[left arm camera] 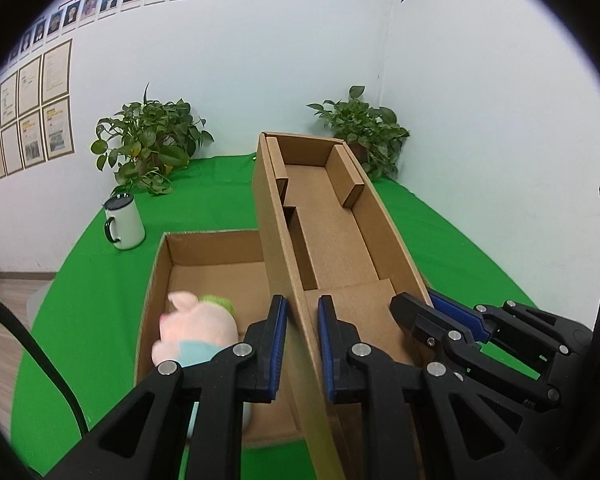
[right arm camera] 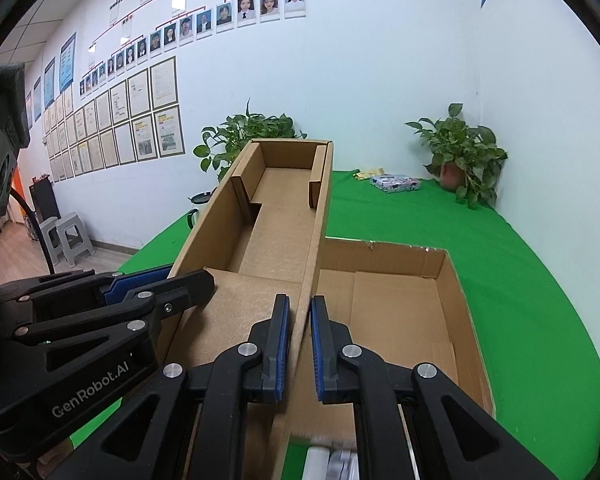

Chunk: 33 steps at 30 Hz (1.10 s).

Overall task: Organize objects
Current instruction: 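Carry the long box with the right gripper and lower it into the open box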

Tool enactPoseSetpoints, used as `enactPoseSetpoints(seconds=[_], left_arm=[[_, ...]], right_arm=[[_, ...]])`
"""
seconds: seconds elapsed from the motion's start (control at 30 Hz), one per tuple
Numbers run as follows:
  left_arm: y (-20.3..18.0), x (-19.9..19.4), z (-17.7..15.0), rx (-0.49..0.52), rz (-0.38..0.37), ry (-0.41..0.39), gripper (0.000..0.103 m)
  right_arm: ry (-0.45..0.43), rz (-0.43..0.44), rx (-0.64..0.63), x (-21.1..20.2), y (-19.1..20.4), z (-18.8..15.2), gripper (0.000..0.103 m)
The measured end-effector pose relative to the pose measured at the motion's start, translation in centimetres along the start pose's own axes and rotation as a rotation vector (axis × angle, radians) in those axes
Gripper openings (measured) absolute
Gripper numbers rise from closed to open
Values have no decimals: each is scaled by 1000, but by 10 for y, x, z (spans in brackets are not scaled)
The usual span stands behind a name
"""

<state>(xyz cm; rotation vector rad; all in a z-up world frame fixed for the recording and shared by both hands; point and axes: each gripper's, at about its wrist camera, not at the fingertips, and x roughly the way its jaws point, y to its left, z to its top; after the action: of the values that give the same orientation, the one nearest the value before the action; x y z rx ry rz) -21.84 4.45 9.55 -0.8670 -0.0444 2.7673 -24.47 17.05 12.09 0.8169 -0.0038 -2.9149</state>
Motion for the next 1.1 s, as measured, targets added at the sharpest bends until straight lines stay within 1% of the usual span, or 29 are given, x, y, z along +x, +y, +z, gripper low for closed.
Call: enactPoseSetpoints(seconds=[0.1, 0.23, 0.3, 0.4, 0.57, 0.73, 0.8, 0.93, 1.07, 1.1], left_arm=[[9, 23, 10, 1, 11, 39, 15], [19, 58, 13, 14, 37, 96, 15], [23, 76, 10, 16, 50, 133, 15], [28, 101, -1, 20, 71, 197, 14], [36, 134, -23, 25, 93, 294, 14], [40, 153, -39, 31, 109, 366, 14], [42, 157, -42, 26, 111, 380, 14], [47, 154, -43, 10, 121, 375, 15], [53, 135, -38, 13, 128, 344, 15], [54, 129, -37, 20, 140, 332, 15]], right_arm=[[45, 16, -10, 37, -5, 19, 9], [99, 43, 18, 85, -16, 27, 9], [128, 58, 40, 109, -22, 22, 9], [183, 78, 69, 145, -28, 4, 9], [274, 82, 102, 187, -31, -25, 9], [343, 106, 143, 210, -33, -57, 9], [358, 109, 150, 213, -26, -71, 9], [367, 104, 127, 219, -15, -82, 9], [358, 75, 75, 222, 0, -84, 9], [355, 72, 64, 214, -2, -86, 10]])
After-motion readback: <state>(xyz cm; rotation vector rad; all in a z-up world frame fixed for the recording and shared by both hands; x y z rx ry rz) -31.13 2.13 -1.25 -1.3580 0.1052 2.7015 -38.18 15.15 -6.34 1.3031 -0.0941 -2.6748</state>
